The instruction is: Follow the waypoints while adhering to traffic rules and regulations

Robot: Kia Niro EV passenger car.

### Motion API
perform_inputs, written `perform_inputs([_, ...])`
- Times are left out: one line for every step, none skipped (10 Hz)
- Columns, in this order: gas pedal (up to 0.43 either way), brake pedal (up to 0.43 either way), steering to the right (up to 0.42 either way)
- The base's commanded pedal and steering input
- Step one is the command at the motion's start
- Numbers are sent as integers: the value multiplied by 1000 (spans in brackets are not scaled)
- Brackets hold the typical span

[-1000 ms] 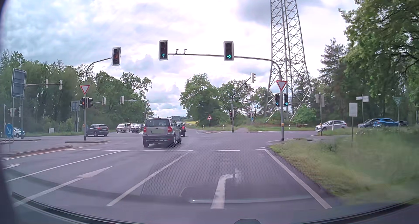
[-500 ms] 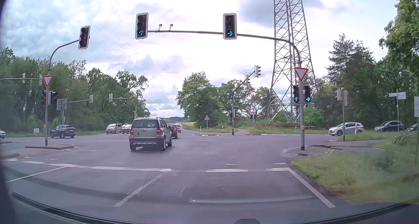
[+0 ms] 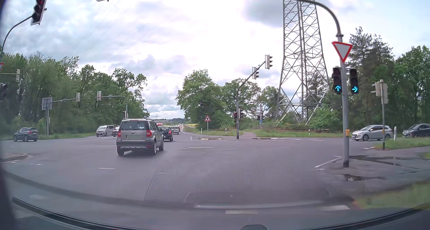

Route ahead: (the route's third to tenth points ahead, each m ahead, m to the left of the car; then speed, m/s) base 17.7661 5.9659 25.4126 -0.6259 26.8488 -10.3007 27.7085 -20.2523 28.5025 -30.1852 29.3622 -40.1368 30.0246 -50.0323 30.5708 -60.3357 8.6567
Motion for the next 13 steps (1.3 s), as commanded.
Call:
perform_inputs([0,213,50])
perform_inputs([0,213,69])
perform_inputs([0,213,90])
perform_inputs([0,207,105])
perform_inputs([0,201,126])
perform_inputs([0,189,150])
perform_inputs([0,183,168])
perform_inputs([0,177,189])
perform_inputs([0,171,210])
perform_inputs([0,146,226])
perform_inputs([0,134,238])
perform_inputs([0,116,250])
perform_inputs([0,79,261])
